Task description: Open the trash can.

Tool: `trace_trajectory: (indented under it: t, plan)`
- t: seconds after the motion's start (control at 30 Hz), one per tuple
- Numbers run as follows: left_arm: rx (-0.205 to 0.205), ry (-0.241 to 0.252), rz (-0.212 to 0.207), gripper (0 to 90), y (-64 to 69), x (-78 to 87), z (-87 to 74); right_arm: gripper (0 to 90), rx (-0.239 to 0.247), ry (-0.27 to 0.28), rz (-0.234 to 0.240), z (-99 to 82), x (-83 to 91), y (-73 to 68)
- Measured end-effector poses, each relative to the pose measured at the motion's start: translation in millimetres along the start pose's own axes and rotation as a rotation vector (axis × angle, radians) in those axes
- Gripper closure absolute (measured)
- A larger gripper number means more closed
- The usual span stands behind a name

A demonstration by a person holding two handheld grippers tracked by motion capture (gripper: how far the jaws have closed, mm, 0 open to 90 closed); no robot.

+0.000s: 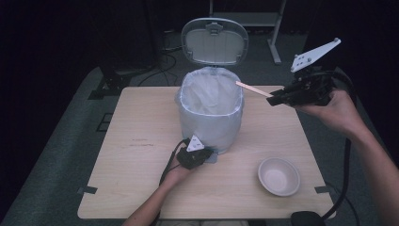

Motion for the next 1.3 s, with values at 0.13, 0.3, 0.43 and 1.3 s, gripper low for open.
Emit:
trace_trajectory:
  t: [0.13,0.3,0.43,1.3]
  plan:
    - [-0.001,-0.001,0.000,83.8,0.0,0.0,0.0,79.2,0.006,-0.001,0.000,6.1,-3.2,0.7]
    - [0.000,0.000,0.000,83.8,0.1,0.0,0.0,79.3,0.011,-0.002,0.005,13.0,-6.8,1.7]
    - [0.000,0.000,0.000,83.7,0.0,0.0,0.0,79.2,0.012,-0.003,0.007,18.5,-9.1,3.3]
    - [-0.001,0.000,0.000,83.7,0.0,0.0,0.0,79.2,0.043,-0.034,0.035,53.4,-32.1,7.0]
Point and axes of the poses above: each handheld gripper's, and its own axes: x roughly backward along the jaws, z roughly out of its top, y roughly to its right, the point moved 1 cm from there along -x, roughly forward along the jaws, and after that the axes turned 2 degrees about -z, right-handed, at the moved point
